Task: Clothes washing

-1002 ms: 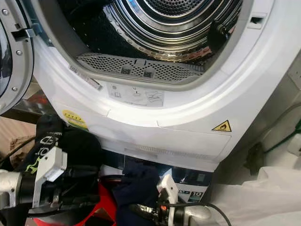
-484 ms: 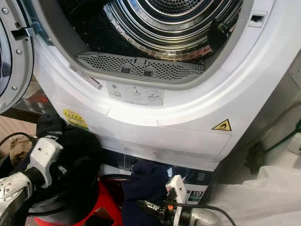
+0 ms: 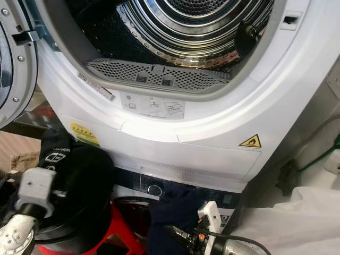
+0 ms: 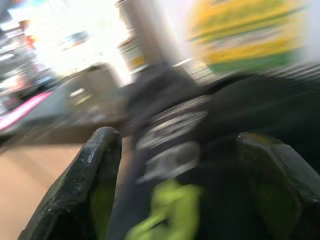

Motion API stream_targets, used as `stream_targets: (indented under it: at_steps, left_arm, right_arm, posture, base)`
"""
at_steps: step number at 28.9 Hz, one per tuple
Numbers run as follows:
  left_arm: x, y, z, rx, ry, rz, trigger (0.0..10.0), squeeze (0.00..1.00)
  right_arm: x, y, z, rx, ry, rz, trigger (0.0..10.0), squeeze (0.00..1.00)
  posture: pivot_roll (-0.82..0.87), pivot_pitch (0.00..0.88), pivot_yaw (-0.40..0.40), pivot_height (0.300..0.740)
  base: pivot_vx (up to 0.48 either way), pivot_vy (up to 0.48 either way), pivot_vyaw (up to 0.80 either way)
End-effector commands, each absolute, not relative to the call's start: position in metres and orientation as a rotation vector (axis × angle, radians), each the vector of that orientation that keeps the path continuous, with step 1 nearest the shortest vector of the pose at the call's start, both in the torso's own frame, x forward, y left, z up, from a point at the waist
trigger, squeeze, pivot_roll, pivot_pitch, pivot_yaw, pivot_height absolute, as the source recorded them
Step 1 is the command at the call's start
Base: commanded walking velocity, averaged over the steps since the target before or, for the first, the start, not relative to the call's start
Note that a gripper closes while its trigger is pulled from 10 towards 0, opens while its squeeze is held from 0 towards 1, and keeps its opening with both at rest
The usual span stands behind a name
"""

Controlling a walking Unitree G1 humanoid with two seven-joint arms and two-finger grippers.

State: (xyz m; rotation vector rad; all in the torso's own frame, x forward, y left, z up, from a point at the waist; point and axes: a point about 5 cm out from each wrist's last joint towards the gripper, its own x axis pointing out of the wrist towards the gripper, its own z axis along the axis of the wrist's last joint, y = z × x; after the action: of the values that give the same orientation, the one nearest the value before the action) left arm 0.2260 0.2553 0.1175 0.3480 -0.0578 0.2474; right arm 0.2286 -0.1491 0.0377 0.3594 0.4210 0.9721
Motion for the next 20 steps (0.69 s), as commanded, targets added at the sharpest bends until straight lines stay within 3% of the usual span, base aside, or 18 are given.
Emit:
stream_targets:
  at_steps: [1,4,11,14,20]
  left_arm:
    - [0.219,0.273,0.118,0.391,-0.064,0.349,10.0,0.0]
    - [0.219,0.279,0.118,0.39,-0.082,0.339,10.0,0.0]
    - [0.224,0.26,0.12,0.331,-0.144,0.248,10.0,0.0]
    - [0.223,0.258,0.115,0.317,-0.139,0.264,10.0,0.0]
    - [0.225,0.26,0.113,0.303,-0.14,0.264,10.0,0.0]
  right_arm:
    - [0.233,-0.148,0.047,0.362,0.369,0.969,0.0,0.0]
    - [0.243,-0.152,0.052,0.354,0.325,0.901,0.0,0.0]
    - [0.258,-0.151,0.08,0.418,0.142,0.812,0.0,0.0]
    - [0.25,-0.15,0.094,0.516,0.078,0.852,0.0,0.0]
    - [0.201,-0.167,0.104,0.601,0.083,1.002,0.0,0.0]
  posture:
    - [0.03,0.092,0.034,0.74]
    - [0.04,0.09,0.026,0.74]
    - [0.05,0.089,0.015,0.74]
    - [0.05,0.093,0.009,0.74]
    - [0.04,0.1,0.001,0.74]
  base:
    - [0.0,0.0,0.0]
    - [0.0,0.0,0.0]
    - [0.0,0.0,0.0]
    - [0.0,0.0,0.0]
    - [0.0,0.0,0.0]
